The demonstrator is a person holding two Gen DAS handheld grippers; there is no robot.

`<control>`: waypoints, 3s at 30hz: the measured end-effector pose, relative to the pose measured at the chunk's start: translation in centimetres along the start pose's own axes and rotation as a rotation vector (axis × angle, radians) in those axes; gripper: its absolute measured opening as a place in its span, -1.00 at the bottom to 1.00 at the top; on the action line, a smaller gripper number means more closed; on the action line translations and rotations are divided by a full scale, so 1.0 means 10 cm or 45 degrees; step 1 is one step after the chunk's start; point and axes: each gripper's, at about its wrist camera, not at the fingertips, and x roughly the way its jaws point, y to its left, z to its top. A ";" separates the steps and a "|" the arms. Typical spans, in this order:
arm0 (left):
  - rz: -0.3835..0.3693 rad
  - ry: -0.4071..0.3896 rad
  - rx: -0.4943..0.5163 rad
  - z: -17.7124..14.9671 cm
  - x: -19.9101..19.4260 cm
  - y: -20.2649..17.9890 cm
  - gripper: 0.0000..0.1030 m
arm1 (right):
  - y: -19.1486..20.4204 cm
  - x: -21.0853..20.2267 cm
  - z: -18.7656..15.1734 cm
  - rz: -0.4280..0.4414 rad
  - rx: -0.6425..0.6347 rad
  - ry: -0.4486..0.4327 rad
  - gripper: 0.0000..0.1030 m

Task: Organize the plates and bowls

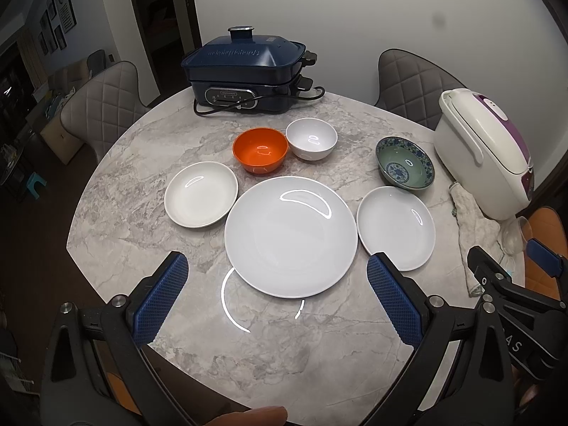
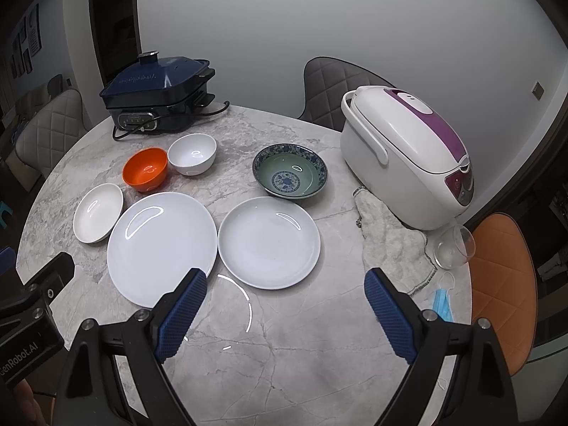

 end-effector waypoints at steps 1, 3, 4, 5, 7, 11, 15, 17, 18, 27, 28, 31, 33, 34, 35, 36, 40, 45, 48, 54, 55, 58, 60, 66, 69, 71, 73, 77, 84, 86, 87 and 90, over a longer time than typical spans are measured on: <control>-0.001 0.001 -0.001 0.01 -0.01 0.00 0.98 | 0.00 0.00 0.00 0.000 0.000 0.001 0.79; 0.001 0.000 -0.002 -0.01 0.00 0.00 0.98 | 0.00 0.00 0.00 0.000 0.000 0.000 0.80; 0.001 0.001 -0.001 0.01 0.00 0.00 0.98 | 0.00 0.00 0.00 0.000 0.000 0.000 0.80; 0.000 0.002 -0.002 0.00 0.00 0.00 0.98 | 0.00 0.01 0.00 0.000 0.000 0.001 0.80; 0.000 0.003 -0.001 0.01 0.00 0.00 0.98 | 0.00 0.01 0.00 0.000 0.000 0.001 0.80; -0.001 0.004 -0.001 0.01 0.00 0.00 0.98 | 0.01 0.02 0.01 0.000 -0.001 0.003 0.80; 0.000 0.005 -0.002 0.01 0.00 0.00 0.98 | 0.01 0.02 0.01 -0.001 -0.001 0.004 0.80; -0.001 0.004 -0.001 -0.01 0.03 0.00 0.98 | 0.00 0.02 0.00 0.000 -0.001 0.004 0.79; -0.001 0.004 -0.001 -0.03 0.04 0.00 0.98 | 0.00 0.02 0.00 0.000 0.000 0.004 0.80; -0.002 0.008 -0.001 0.00 0.03 0.00 0.98 | 0.00 0.02 0.00 -0.001 -0.002 0.006 0.80; -0.002 0.007 -0.001 0.00 0.03 0.00 0.98 | -0.01 0.02 0.00 -0.001 -0.001 0.006 0.80; -0.002 0.008 -0.001 0.00 0.04 0.00 0.98 | -0.01 0.03 0.01 -0.001 -0.002 0.007 0.80; -0.001 0.008 -0.001 0.00 0.04 0.00 0.98 | -0.01 0.03 0.01 0.000 -0.002 0.007 0.80; -0.001 0.009 -0.002 0.00 0.04 0.00 0.98 | -0.02 0.03 0.01 0.000 -0.002 0.007 0.80; -0.002 0.009 -0.002 0.00 0.04 0.00 0.98 | -0.01 0.03 0.00 -0.001 -0.003 0.007 0.80; -0.002 0.009 -0.002 0.00 0.04 0.00 0.98 | -0.01 0.03 0.00 0.000 -0.002 0.007 0.80; -0.002 0.010 -0.002 0.01 0.04 0.00 0.98 | -0.01 0.02 -0.01 -0.001 -0.002 0.007 0.80; -0.001 0.012 -0.004 -0.08 0.12 0.03 0.98 | 0.00 0.01 -0.01 -0.001 -0.002 0.008 0.80; 0.001 0.012 -0.005 -0.12 0.15 0.05 0.98 | 0.00 0.01 -0.02 -0.001 -0.002 0.009 0.80; 0.002 0.011 -0.007 -0.14 0.14 0.07 0.98 | 0.01 0.00 -0.03 0.000 -0.003 0.010 0.80; 0.001 0.012 -0.008 -0.14 0.14 0.07 0.98 | 0.00 -0.01 -0.02 0.000 -0.003 0.010 0.80; -0.003 0.015 -0.010 -0.15 0.14 0.07 0.98 | -0.04 -0.02 0.01 0.005 -0.002 0.011 0.80; -0.020 0.028 -0.011 -0.20 0.17 0.09 0.98 | -0.05 0.00 0.02 0.026 0.001 0.018 0.80; -0.034 0.061 -0.077 -0.48 0.30 0.31 0.98 | 0.00 0.25 -0.16 0.358 0.047 0.095 0.79; -0.140 0.124 -0.166 -0.70 0.45 0.55 0.96 | -0.01 0.42 -0.25 0.577 0.114 0.148 0.77; -0.231 0.183 -0.303 -0.83 0.60 0.77 0.96 | -0.02 0.55 -0.29 0.737 0.183 0.172 0.75; -0.300 0.250 -0.322 -0.93 0.79 0.92 0.96 | 0.00 0.69 -0.31 0.847 0.244 0.221 0.73; -0.477 0.277 -0.253 -0.99 1.14 1.07 0.97 | 0.03 0.93 -0.33 0.996 0.378 0.265 0.73; -0.617 0.503 -0.267 -0.57 2.02 1.60 0.85 | 0.25 1.35 -0.06 1.111 0.502 0.344 0.80; -0.594 0.487 -0.213 -0.45 2.18 1.69 0.85 | 0.36 1.42 0.17 1.068 0.364 0.365 0.77; -0.582 0.487 -0.213 -0.40 2.25 1.74 0.85 | 0.40 1.49 0.28 1.045 0.311 0.379 0.71; -0.584 0.520 -0.256 -0.37 2.51 1.82 0.85 | 0.45 1.71 0.64 0.980 0.165 0.406 0.59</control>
